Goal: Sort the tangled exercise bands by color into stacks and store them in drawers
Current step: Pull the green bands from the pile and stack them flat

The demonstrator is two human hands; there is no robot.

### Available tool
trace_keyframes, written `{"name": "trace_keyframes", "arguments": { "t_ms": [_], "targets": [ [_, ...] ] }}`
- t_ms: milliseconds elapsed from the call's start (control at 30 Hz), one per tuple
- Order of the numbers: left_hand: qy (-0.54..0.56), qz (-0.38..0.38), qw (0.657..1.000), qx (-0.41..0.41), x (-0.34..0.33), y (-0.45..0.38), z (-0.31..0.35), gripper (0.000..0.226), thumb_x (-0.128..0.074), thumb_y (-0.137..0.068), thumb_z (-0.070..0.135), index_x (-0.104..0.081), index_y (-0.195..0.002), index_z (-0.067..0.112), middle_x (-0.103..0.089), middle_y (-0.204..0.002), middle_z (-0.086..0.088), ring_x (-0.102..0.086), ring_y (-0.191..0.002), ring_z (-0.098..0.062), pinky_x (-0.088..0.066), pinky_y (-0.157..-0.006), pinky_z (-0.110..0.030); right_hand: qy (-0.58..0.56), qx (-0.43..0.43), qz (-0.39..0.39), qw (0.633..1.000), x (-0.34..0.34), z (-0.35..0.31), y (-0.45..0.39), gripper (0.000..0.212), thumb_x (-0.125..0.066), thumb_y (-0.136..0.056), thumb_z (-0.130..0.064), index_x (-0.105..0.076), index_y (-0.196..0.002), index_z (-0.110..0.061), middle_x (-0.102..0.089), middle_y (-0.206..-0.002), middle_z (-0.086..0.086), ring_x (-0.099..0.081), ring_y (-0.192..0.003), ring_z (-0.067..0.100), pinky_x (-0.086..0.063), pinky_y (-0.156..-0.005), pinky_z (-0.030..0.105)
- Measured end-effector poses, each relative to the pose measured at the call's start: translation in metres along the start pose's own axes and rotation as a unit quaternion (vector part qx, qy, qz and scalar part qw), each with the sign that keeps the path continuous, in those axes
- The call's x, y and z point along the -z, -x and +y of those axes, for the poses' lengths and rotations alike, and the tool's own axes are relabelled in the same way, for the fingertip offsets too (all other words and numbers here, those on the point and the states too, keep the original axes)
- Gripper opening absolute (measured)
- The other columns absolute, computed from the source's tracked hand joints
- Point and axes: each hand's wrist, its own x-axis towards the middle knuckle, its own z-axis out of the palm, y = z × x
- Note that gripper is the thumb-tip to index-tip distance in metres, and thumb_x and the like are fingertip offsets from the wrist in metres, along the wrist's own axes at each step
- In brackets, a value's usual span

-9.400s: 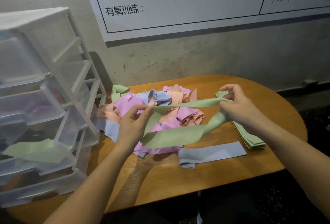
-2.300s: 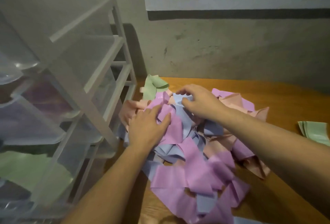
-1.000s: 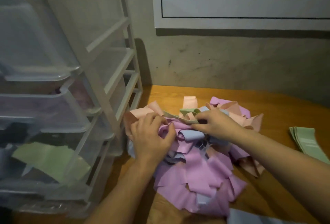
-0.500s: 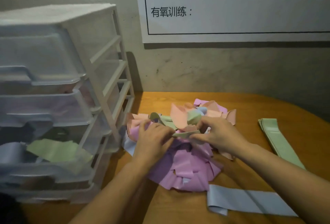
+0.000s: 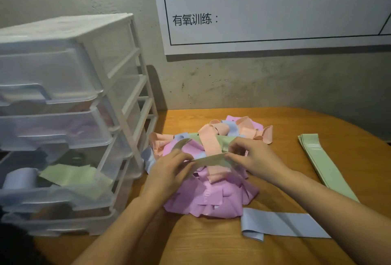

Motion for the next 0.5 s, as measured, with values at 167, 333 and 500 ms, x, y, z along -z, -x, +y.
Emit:
{"name": "trace_keyframes", "arguments": {
  "t_ms": [167,333,500],
  "targets": [
    [-0.011,-0.007,0.999,0.036,0.002,-0.001,-0.008,0.012,-0.065,-0.095,0.037,-0.066,-0.093,0.024,-0.062,-0.096,0.023,-0.056,-0.083,-0.003,-0.042,-0.071,-0.025,-0.002,0.068,0.04,0.997,-0.003,-0.003,-0.004,0.013,-0.069,-0.091,-0.032,-0.061,-0.082,-0.028,-0.062,-0.09,-0.017,-0.055,-0.091,0.007,-0.043,-0.079,0.027],
    [0.039,-0.001,0.994,0.101,0.007,-0.004,-0.01,0.007,-0.063,-0.094,0.04,-0.064,-0.088,0.037,-0.065,-0.084,0.021,-0.06,-0.084,-0.001,-0.044,-0.086,-0.033,-0.244,-0.047,0.043,0.968,0.004,-0.011,-0.008,0.015,-0.061,-0.099,-0.017,-0.054,-0.087,-0.01,-0.057,-0.077,-0.008,-0.052,-0.073,0.008,-0.042,-0.072,0.027],
    [0.184,0.02,0.973,0.135,0.015,-0.01,0.009,0.009,-0.063,-0.097,0.028,-0.063,-0.09,0.033,-0.062,-0.09,0.02,-0.059,-0.085,-0.008,-0.054,-0.072,-0.034,-0.33,-0.116,0.065,0.935,0.002,-0.01,-0.011,0.008,-0.057,-0.101,-0.016,-0.05,-0.098,-0.013,-0.062,-0.073,-0.001,-0.054,-0.074,0.019,-0.046,-0.071,0.043]
  ]
}}
